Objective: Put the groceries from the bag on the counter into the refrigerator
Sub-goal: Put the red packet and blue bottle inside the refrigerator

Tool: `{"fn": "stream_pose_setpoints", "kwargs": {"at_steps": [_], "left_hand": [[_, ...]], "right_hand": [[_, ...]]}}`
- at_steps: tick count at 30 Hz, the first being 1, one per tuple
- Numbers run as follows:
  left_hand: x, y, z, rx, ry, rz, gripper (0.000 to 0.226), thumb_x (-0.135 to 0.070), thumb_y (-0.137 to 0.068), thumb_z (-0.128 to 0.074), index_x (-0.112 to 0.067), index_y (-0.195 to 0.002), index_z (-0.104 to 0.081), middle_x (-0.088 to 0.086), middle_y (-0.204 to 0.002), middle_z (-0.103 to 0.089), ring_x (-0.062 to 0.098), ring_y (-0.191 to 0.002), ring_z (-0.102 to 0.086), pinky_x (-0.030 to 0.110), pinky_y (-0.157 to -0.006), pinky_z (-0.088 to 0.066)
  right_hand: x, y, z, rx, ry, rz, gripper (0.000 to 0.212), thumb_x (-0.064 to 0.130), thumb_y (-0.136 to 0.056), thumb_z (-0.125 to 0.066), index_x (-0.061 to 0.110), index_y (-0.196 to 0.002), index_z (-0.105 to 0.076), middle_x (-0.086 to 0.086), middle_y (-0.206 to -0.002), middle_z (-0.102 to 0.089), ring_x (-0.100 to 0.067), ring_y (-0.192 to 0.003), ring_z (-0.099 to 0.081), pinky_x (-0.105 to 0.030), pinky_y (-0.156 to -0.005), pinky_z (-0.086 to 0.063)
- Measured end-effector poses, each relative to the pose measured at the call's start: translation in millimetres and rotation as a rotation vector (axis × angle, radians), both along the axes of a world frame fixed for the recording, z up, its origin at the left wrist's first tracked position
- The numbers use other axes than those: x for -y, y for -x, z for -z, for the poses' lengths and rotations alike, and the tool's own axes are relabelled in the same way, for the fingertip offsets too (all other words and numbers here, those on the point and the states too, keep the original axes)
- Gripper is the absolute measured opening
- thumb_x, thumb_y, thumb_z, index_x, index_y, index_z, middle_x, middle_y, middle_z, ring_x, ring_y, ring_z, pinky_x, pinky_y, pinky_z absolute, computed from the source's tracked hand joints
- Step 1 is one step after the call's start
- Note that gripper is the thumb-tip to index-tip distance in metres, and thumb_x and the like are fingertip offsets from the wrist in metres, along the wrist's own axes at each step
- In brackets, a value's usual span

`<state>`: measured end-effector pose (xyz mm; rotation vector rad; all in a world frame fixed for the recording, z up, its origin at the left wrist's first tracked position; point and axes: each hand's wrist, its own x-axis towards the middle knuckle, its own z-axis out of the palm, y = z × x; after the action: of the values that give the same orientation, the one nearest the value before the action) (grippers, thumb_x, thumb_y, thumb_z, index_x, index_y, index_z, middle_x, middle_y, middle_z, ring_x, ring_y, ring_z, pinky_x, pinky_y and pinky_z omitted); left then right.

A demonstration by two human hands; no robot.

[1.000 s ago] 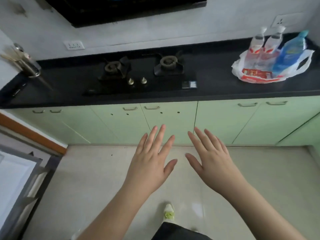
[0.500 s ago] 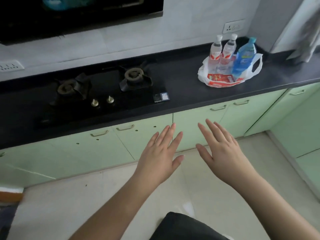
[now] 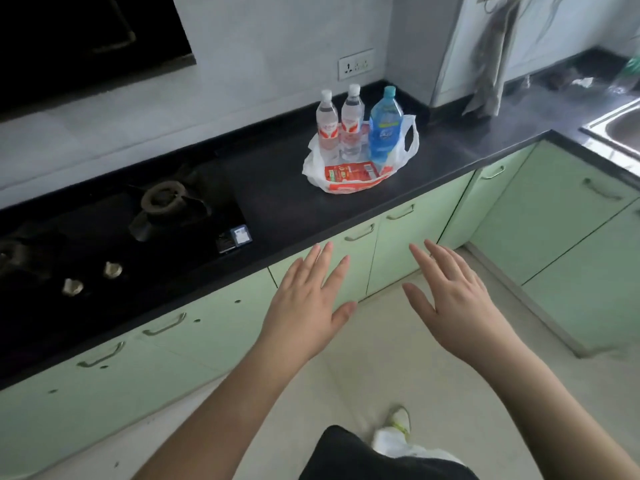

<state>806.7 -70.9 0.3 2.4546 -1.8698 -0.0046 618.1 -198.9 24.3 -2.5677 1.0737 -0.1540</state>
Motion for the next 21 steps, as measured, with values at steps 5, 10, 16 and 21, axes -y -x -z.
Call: {"fn": "stream_pose_setpoints", "kwargs": {"at_steps": [5, 10, 16, 21], "left_hand": [[71, 13, -11, 0.027, -0.017, 0.002, 0.069, -0.060, -0.094, -0.017, -0.027, -0.154, -0.013, 0.008, -0.164, -0.005, 0.026, -0.150, -0.002, 0.036, -0.116, 0.004], [131, 12, -19, 0.035, -0.027, -0.016, 0.070, -0.060, -0.092, -0.017, -0.026, -0.153, -0.021, 0.010, -0.162, -0.017, 0.028, -0.149, -0.013, 0.038, -0.117, -0.004], [165, -9, -10, 0.025, -0.057, -0.035, 0.070, -0.061, -0.092, -0.015, -0.027, -0.154, -0.016, 0.009, -0.162, -0.014, 0.026, -0.150, -0.010, 0.038, -0.118, -0.005], [191, -45, -2, 0.020, -0.048, -0.047, 0.068, -0.060, -0.095, -0.022, -0.025, -0.153, -0.021, 0.009, -0.161, -0.021, 0.027, -0.149, -0.017, 0.040, -0.118, -0.011]], "right_hand": [[66, 10, -9, 0.041, 0.029, -0.020, 0.068, 0.059, -0.091, -0.019, 0.031, -0.152, -0.011, 0.003, -0.160, -0.013, -0.018, -0.147, -0.007, -0.038, -0.118, -0.012], [131, 15, -9, 0.044, 0.052, -0.041, 0.067, 0.057, -0.091, -0.024, 0.029, -0.152, -0.017, 0.000, -0.159, -0.019, -0.021, -0.146, -0.014, -0.037, -0.116, -0.015], [172, -8, 2, 0.038, 0.007, -0.059, 0.067, 0.057, -0.091, -0.025, 0.029, -0.152, -0.016, 0.002, -0.159, -0.019, -0.020, -0.147, -0.013, -0.038, -0.117, -0.016], [201, -50, 9, 0.020, 0.018, -0.116, 0.069, 0.060, -0.090, -0.020, 0.030, -0.152, -0.014, 0.004, -0.160, -0.016, -0.019, -0.147, -0.013, -0.036, -0.117, -0.016]]}}
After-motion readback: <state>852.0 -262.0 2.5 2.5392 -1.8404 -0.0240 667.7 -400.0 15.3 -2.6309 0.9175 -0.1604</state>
